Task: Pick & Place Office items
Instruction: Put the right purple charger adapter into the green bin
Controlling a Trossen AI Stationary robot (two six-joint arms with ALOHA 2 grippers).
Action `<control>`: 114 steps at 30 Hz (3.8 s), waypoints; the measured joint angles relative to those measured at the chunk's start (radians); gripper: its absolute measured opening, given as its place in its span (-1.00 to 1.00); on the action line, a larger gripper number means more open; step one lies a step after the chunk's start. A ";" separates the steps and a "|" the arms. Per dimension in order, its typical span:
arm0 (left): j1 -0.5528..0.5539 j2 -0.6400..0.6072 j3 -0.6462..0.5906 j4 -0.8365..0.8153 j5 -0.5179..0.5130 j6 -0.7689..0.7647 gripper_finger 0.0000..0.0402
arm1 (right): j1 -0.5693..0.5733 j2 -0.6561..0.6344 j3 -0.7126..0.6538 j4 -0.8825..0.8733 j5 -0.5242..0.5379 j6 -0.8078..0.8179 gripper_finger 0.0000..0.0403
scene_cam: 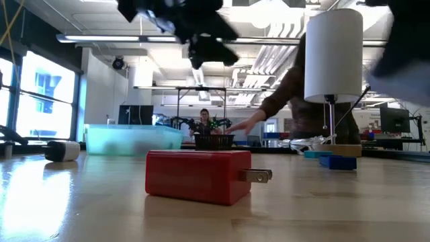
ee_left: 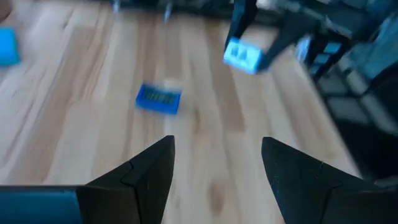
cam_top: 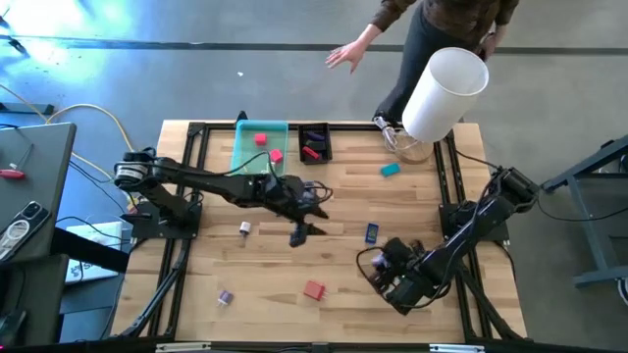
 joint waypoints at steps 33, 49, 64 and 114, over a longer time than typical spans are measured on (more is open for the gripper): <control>-0.217 0.072 -0.001 0.349 0.001 0.105 0.17 | 0.003 -0.002 0.072 0.934 0.509 -1.342 -0.02; -0.319 0.073 -0.002 0.500 -0.194 0.130 0.17 | -0.017 -0.004 0.073 1.100 0.521 -1.552 -0.02; -0.310 0.074 -0.002 0.590 -0.272 0.196 0.17 | -0.026 -0.003 0.073 1.135 0.456 -1.589 -0.02; -0.323 0.071 0.000 0.574 -0.322 0.247 0.02 | -0.071 -0.002 0.071 1.135 0.393 -1.610 -0.02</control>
